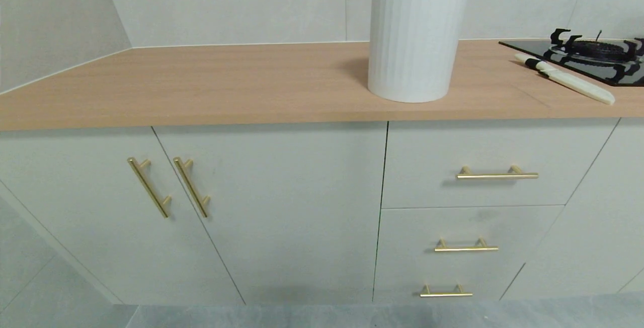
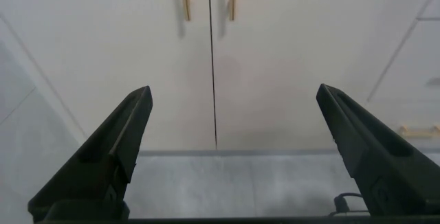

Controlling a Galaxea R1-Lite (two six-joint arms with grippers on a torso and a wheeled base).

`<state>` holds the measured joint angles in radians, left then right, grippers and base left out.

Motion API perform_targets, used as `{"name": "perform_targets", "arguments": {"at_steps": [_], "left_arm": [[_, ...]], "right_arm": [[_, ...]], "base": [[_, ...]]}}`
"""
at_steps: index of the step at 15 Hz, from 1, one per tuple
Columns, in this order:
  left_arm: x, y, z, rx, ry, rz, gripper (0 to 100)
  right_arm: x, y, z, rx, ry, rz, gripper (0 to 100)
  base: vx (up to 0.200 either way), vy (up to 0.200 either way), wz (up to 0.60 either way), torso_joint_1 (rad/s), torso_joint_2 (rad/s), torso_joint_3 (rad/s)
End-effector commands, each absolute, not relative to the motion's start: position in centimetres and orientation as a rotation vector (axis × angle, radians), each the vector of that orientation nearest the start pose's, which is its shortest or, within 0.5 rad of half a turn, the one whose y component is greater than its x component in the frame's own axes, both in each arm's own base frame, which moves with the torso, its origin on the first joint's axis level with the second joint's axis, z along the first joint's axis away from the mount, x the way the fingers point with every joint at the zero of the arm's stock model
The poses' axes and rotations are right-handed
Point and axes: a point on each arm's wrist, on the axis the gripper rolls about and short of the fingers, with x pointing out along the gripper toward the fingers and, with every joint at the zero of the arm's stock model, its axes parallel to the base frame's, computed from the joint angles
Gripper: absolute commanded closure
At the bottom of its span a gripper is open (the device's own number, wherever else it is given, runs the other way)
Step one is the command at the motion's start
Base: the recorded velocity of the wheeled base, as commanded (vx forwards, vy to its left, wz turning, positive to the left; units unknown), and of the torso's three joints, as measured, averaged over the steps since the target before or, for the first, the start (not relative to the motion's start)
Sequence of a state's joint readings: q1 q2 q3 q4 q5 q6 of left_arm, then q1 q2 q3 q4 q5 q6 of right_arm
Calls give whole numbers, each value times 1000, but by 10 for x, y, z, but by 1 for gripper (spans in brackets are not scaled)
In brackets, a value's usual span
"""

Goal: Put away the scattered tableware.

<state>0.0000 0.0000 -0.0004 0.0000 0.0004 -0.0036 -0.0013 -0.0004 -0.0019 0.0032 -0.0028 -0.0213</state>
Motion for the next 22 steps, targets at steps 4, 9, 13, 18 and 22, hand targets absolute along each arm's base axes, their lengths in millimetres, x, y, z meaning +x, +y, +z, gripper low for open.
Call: {"name": "perform_targets", "arguments": {"at_steps": [4,9,13,18,22], "left_arm": [[-23,0,75,-5,0,0,0],[-23,0,75,-3,0,0,0],[-23,0,75,-3,0,0,0],[-23,0,75,-3,0,2,0],[-23,0,75,-2,0,0,0]], "right_arm": [[-23,0,76,-21,0,-5,0],[-23,0,76,-21,2,-5,0],[-23,0,76,-21,3,-5,0],[-23,0,76,-21,2,-5,0],[-23,0,76,-21,3,-5,0]], "base": [[200,0,0,4,0,1],[120,0,0,0,-2,1],[0,0,0,0,0,0],[0,0,0,0,0,0],[0,-100,0,2,0,2]]}}
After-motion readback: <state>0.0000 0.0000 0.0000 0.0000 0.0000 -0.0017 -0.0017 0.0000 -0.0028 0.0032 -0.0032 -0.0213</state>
